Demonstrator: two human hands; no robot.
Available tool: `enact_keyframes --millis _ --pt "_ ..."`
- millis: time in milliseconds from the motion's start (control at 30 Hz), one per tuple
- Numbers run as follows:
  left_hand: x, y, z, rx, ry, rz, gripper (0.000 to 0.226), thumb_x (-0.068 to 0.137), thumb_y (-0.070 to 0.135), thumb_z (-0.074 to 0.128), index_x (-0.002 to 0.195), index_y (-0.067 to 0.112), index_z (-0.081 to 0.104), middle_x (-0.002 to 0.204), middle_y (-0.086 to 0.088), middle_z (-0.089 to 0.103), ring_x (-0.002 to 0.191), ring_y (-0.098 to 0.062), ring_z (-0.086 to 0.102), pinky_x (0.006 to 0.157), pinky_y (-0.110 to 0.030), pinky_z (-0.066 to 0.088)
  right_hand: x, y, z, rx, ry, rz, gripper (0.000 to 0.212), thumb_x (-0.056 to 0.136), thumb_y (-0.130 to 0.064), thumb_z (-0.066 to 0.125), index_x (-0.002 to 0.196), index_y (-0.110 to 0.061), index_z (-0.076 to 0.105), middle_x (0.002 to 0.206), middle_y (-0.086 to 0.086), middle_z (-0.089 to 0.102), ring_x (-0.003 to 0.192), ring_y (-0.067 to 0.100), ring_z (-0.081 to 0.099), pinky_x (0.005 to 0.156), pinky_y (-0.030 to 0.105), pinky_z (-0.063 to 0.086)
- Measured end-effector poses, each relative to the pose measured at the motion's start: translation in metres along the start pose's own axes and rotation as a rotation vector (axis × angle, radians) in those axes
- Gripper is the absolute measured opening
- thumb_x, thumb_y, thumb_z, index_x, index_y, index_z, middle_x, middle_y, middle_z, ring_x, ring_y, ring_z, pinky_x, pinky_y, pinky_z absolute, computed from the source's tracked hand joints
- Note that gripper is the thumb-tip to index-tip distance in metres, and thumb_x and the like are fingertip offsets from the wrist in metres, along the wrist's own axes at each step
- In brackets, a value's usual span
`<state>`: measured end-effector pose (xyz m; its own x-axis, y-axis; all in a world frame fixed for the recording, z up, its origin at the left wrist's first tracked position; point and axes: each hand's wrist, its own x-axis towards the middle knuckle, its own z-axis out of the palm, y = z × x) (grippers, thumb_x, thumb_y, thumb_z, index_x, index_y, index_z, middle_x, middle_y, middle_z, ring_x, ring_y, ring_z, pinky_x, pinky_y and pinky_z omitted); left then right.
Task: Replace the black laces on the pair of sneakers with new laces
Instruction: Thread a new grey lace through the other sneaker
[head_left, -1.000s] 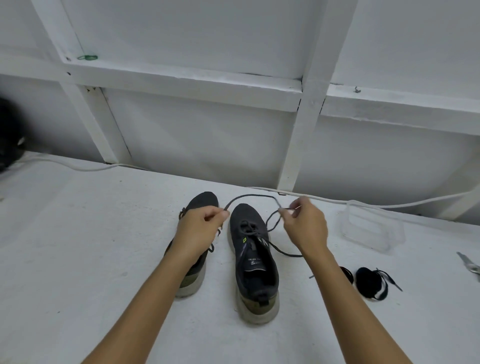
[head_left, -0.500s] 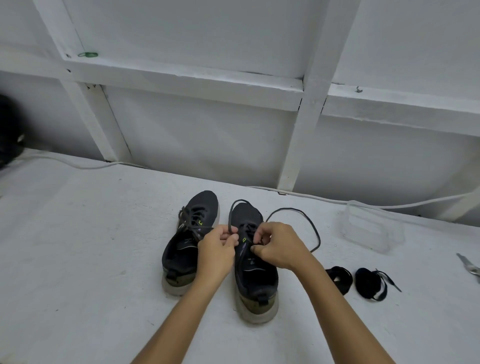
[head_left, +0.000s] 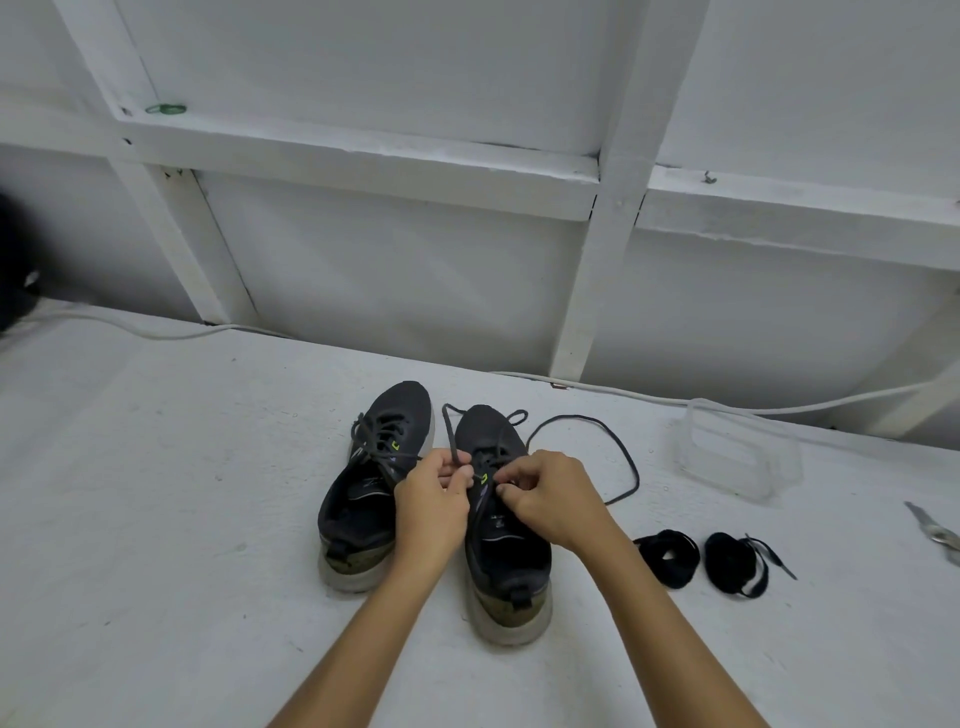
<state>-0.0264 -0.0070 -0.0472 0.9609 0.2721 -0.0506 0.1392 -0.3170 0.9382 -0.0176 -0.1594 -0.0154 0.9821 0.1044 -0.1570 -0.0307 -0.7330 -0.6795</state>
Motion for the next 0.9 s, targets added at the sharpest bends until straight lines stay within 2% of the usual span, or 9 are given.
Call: enact_keyframes --millis 133,233,300,433,533,600,700,800,900 --pt "0.0 0.0 0.001 0.043 -0.021 0.025 0.009 0.092 0.007 0.066 0.091 0.016 0.069 0.082 0.006 0.071 0.075 0.007 0.063 0.068 -0.004 0.046 0.003 -0.008 0.002 -0.039 -0.047 0.02 0.023 0.091 -0.031 0.069 0.112 -0.028 0.078 0.108 -0.006 0.076 0.101 0.013 0.067 0.089 0.024 0.053" --pt "0.001 0.002 -0.002 0.071 -0.033 0.031 0.008 0.09 0.012 0.071 0.089 0.02 0.07 0.078 0.011 0.07 0.072 0.009 0.063 0.069 -0.007 0.048 0.003 -0.009 0.003 -0.008 -0.063 0.026 0.022 0.092 -0.035 0.069 0.112 -0.032 0.078 0.108 -0.008 0.076 0.103 0.013 0.066 0.093 0.03 0.053" --pt "0.002 0.004 -0.004 0.081 -0.038 0.004 0.007 0.088 0.017 0.073 0.088 0.024 0.07 0.072 0.012 0.071 0.07 0.007 0.064 0.075 -0.016 0.052 0.004 -0.008 0.003 0.031 -0.078 0.054 0.021 0.092 -0.036 0.07 0.111 -0.034 0.078 0.111 -0.009 0.076 0.105 0.012 0.066 0.095 0.031 0.053" --pt "0.002 0.005 -0.007 -0.015 -0.125 -0.115 0.009 0.087 0.02 0.072 0.083 0.027 0.074 0.077 0.01 0.074 0.08 -0.004 0.07 0.084 -0.03 0.058 0.01 -0.009 0.006 -0.011 -0.073 0.101 0.014 0.089 -0.036 0.07 0.1 -0.034 0.079 0.1 -0.011 0.075 0.097 0.012 0.067 0.089 0.033 0.055" --pt "0.0 0.003 -0.01 -0.113 -0.192 -0.163 0.009 0.09 0.026 0.068 0.087 0.027 0.077 0.085 0.009 0.075 0.09 -0.013 0.071 0.091 -0.039 0.057 0.011 -0.01 0.008 0.004 -0.078 0.091 0.007 0.093 -0.029 0.064 0.091 -0.03 0.071 0.082 -0.009 0.067 0.083 0.013 0.062 0.073 0.026 0.05" --pt "-0.005 0.004 -0.01 -0.15 -0.249 -0.169 0.01 0.094 0.03 0.064 0.097 0.03 0.074 0.092 0.009 0.074 0.093 -0.011 0.069 0.09 -0.034 0.056 0.009 -0.008 0.009 0.028 -0.067 0.073 0.007 0.095 -0.028 0.061 0.089 -0.029 0.065 0.078 -0.007 0.063 0.076 0.012 0.058 0.066 0.023 0.044" --pt "0.0 0.018 -0.008 -0.287 -0.217 -0.198 0.01 0.098 0.025 0.059 0.102 0.025 0.069 0.09 0.009 0.07 0.083 -0.005 0.063 0.072 -0.021 0.047 0.005 -0.004 0.01 0.059 -0.023 0.079 0.009 0.093 -0.027 0.061 0.085 -0.03 0.065 0.076 -0.009 0.063 0.073 0.009 0.058 0.065 0.023 0.044" --pt "0.025 0.042 -0.009 -0.4 -0.148 -0.189 0.009 0.097 0.014 0.058 0.1 0.017 0.066 0.103 0.006 0.07 0.099 -0.009 0.062 0.078 -0.023 0.043 0.004 -0.005 0.01 0.071 -0.006 0.1 0.009 0.093 -0.027 0.061 0.087 -0.03 0.067 0.075 -0.01 0.065 0.074 0.007 0.06 0.066 0.023 0.046" --pt "0.039 0.063 -0.016 -0.46 -0.195 -0.119 0.011 0.094 0.01 0.057 0.092 0.02 0.061 0.103 0.005 0.072 0.094 -0.011 0.062 0.078 -0.029 0.043 0.003 -0.007 0.01 0.08 -0.014 0.111 0.01 0.093 -0.027 0.059 0.088 -0.03 0.067 0.076 -0.01 0.065 0.073 0.008 0.06 0.064 0.023 0.046"
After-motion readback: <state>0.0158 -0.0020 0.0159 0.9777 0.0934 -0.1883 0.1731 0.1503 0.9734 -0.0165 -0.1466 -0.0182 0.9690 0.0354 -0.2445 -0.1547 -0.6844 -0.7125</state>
